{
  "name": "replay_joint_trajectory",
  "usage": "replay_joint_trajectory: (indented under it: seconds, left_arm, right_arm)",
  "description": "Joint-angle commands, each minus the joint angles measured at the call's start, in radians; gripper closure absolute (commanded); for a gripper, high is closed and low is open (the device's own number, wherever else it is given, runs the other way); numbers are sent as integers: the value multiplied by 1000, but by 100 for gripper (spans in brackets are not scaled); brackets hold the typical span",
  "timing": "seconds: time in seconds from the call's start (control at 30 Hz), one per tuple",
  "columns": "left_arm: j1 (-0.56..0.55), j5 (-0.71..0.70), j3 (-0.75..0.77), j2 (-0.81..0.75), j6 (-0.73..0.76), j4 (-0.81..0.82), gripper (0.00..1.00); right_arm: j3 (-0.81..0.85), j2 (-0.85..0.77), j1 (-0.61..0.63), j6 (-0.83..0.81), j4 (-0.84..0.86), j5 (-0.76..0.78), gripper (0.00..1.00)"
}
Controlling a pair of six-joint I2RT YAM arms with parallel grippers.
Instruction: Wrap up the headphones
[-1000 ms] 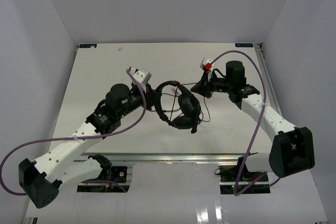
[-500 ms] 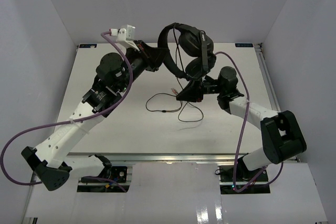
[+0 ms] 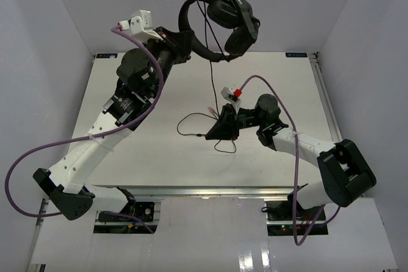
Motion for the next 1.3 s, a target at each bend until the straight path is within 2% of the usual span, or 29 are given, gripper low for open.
replay_joint_trajectory:
  seconds: [0.0,0.07,0.2,0.5,0.63,0.77,1.07,1.27]
  left_arm:
    - [1,-321,37,-29,136,29,100]
    - [13,-351,9,-50,148,16,100]
    - [35,-324,-29,-96,119,-21,100]
    - [36,-346,17,-138,146,-110,100]
    - [36,-306,19,-158,95,-161,100]
    - [36,-305,21,-165,79,-196,100]
    - [36,-266,-5,-234,-10,-263,100]
    - [36,-282,-15,-258,-2,-285,100]
  right_arm:
    - [-46,-110,8,-161,-123,53,92]
    - [-45,-140,7,-226,-207,69,92]
    - [-44,-172,-5,-302,-306,97,92]
    - [-19,-240,-38,-467,-520,166,92]
    - [0,-254,-57,-503,-587,226,92]
    - [7,-273,-60,-552,-613,246,92]
    - [2,-290,-102,-542,-613,288,92]
    - [-31,-306,-172,-436,-515,234,92]
